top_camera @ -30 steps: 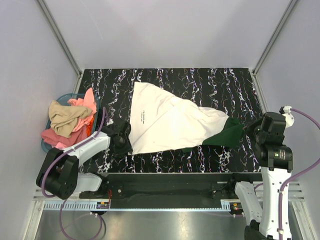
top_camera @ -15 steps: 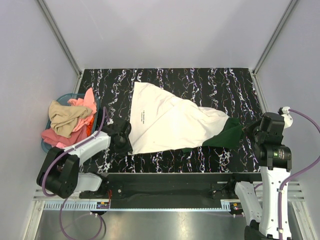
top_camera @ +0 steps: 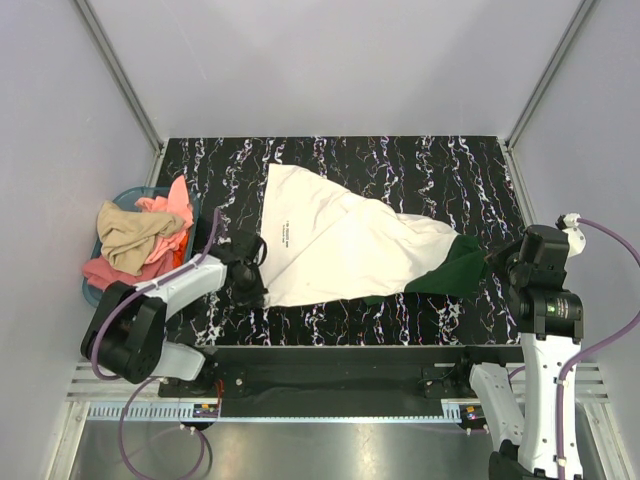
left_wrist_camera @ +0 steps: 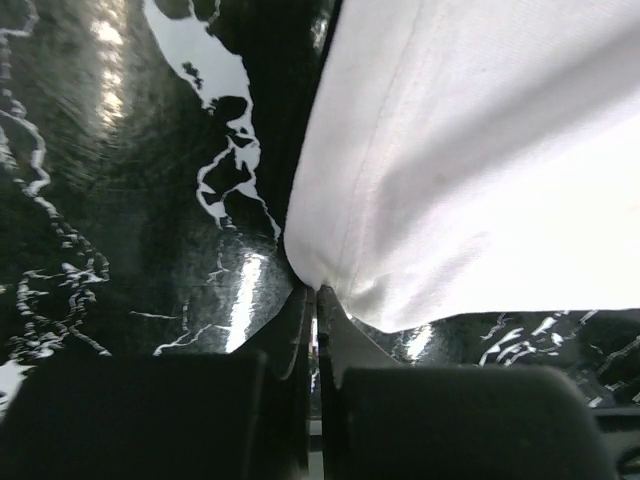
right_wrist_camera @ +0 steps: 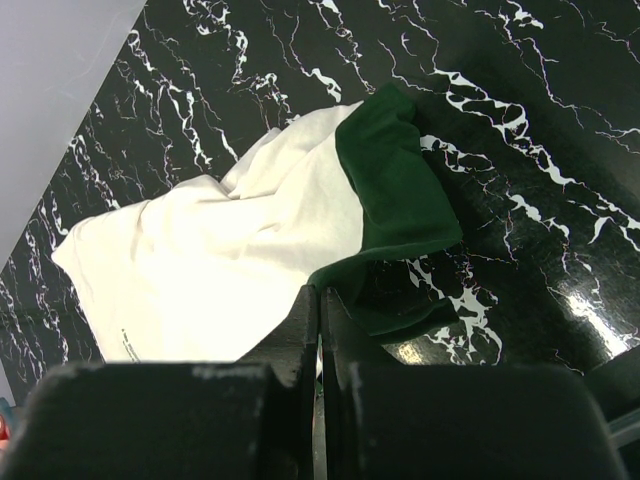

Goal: Fold and stack the t-shirts
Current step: Flatten the tshirt out

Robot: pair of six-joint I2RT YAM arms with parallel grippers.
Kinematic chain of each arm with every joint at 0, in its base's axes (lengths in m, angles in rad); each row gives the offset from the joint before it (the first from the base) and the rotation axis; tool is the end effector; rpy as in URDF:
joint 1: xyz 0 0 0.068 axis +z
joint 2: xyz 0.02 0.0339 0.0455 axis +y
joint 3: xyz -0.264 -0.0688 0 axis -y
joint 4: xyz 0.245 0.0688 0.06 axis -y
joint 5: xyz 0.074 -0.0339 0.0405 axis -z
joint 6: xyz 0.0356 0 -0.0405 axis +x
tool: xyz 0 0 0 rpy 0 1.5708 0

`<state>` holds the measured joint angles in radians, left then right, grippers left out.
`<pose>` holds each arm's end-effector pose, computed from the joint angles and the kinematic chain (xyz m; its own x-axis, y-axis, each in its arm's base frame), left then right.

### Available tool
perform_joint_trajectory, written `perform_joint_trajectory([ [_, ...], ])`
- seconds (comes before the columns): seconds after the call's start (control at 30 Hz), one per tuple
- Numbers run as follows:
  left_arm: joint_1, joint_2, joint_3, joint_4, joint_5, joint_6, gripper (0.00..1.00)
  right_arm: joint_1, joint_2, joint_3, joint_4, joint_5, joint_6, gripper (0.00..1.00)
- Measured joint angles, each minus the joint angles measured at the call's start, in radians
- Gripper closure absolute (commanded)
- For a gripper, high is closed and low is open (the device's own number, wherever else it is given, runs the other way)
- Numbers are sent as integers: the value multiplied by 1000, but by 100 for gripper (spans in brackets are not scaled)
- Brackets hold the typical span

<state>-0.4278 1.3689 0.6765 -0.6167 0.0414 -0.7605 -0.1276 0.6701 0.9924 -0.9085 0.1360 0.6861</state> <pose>0.2016 -0.0936 0.1561 -0.9292 -0.3332 -0.1599 -0.2984 0.9316 -0.2073 0.1159 -0.0197 0.3515 -0.2737 0.6679 -0.6921 0.5318 0.7046 0.4697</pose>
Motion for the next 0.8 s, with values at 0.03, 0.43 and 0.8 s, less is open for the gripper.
perform_joint_trajectory([
  [0.03,0,8,17,-21,-10,10,100,0,1,0,0,0,1,100],
  [0.43,14,39,946,-361,-190,185,100,0,357,459,-13,4,6,100],
  [0.8,82,36,1719,-481,-175,183,100,0,614,1304,-5,-67,-54,100],
])
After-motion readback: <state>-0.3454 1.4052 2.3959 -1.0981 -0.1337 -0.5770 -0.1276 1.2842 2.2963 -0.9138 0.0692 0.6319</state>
